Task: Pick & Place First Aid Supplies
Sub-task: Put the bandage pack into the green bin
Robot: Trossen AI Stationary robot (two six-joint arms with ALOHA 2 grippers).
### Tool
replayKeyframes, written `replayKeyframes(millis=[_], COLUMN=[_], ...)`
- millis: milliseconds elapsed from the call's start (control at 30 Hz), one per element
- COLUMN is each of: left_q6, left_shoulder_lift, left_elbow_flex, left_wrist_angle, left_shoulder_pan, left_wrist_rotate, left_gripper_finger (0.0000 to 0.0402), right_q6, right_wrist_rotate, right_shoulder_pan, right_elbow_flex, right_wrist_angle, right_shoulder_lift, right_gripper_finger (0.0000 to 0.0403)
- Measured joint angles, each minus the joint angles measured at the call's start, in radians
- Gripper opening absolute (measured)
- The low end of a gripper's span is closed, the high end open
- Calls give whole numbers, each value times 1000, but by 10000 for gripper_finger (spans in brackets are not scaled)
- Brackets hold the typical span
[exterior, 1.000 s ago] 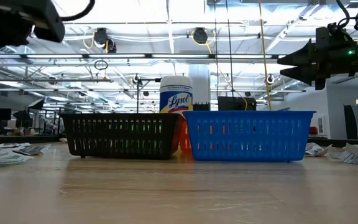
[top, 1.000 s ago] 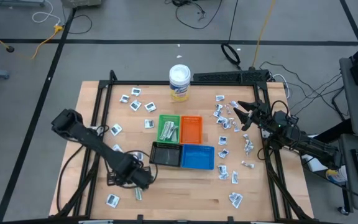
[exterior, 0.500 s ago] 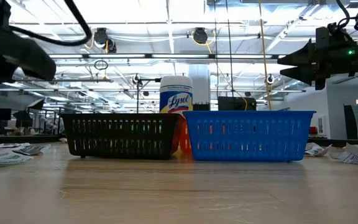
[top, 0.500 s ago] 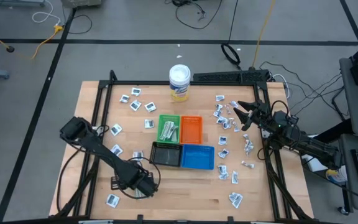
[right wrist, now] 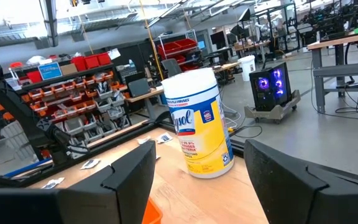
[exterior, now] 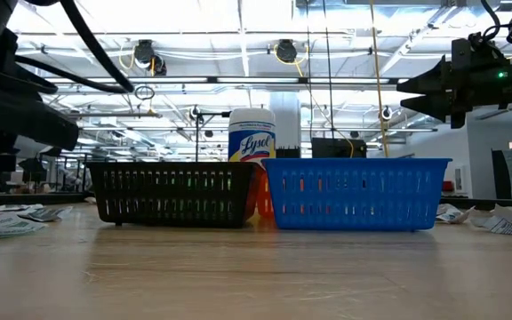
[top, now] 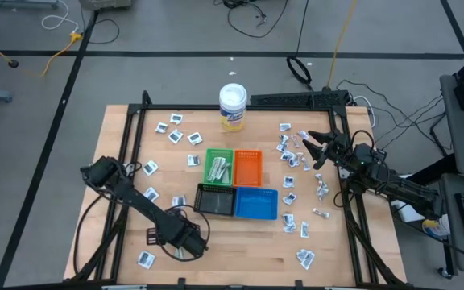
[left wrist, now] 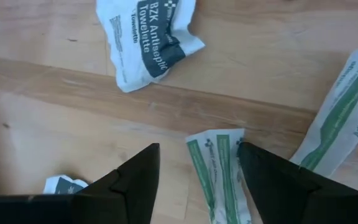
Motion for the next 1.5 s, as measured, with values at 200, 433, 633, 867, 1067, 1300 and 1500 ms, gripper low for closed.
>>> replayKeyframes(millis=[200, 433, 633, 867, 1067, 1300, 1500], left_q6=[11, 41, 39, 56, 176, 377, 603], left_shoulder_lift=[2, 2, -44, -198, -311, -352, -351], left_elbow_flex=[0, -2, -5, -4, -4, -3, -3], left_wrist_angle=[12, 70, 55, -56, -79, -76, -54], left_shoulder_pan=[0, -5, -5, -14, -2, 114, 321], left_wrist_rotate=[-6, -72, -73, -85, -132, -93, -75], left_gripper_finger=[118, 9, 4, 2, 1, 1, 0], right_q6=[0, 0, 0, 0, 0, 0, 0], right_wrist_rotate=[0, 0, 0, 0, 0, 0, 0], right_shoulder_pan=[0, 0, 0, 0, 0, 0, 0], right_elbow_flex=[0, 0, 0, 0, 0, 0, 0], right_wrist_angle=[0, 0, 0, -1, 0, 0, 0], right_shoulder_lift=[0, 0, 0, 0, 0, 0, 0], right_gripper_finger=[242, 242, 242, 242, 242, 242, 243])
